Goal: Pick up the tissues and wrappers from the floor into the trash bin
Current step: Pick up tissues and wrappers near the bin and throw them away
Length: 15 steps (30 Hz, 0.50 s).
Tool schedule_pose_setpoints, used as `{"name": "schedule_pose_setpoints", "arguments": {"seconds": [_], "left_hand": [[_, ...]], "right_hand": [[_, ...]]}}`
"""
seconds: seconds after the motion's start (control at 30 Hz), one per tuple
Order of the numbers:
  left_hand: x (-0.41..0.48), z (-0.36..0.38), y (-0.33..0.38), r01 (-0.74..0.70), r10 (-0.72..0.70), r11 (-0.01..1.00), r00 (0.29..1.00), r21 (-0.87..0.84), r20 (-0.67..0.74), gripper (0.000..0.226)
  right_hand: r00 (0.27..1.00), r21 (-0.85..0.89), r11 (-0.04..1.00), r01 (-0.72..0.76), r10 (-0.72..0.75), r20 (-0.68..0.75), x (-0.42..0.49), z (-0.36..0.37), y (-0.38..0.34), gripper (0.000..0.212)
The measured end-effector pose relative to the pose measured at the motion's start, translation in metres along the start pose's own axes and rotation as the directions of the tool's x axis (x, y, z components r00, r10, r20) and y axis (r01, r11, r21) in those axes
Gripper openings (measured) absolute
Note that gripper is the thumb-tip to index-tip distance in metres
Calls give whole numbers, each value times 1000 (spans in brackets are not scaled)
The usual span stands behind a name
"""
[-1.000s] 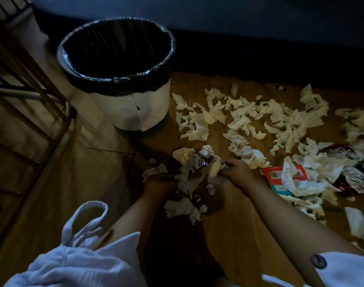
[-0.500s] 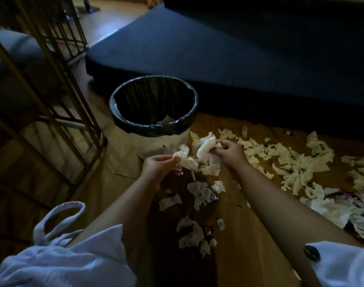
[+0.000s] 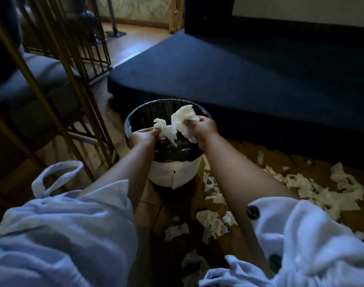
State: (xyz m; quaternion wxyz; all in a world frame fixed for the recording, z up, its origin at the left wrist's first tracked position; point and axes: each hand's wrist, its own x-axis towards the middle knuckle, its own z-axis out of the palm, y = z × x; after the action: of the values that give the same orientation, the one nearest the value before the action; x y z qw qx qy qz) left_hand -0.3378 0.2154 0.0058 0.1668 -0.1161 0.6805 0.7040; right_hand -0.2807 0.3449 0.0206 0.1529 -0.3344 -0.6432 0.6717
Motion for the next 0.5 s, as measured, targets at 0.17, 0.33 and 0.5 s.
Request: {"name": "schedule_pose_setpoints", "arguments": {"seconds": [0.17, 0.33, 0.5], "left_hand": [[12, 7, -4, -1, -1, 999, 999, 51, 54, 29], [-1, 1, -11, -115, 109, 989, 992, 92, 69, 31], [-40, -6, -45, -318, 298, 945, 933, 75, 202, 26]], "right_hand": [[982, 68, 990, -122, 110, 152, 10, 14, 3, 41], [993, 29, 998, -47, 43, 113, 4, 5, 12, 30], [990, 101, 992, 76, -87, 108, -33, -20, 29, 22]]}}
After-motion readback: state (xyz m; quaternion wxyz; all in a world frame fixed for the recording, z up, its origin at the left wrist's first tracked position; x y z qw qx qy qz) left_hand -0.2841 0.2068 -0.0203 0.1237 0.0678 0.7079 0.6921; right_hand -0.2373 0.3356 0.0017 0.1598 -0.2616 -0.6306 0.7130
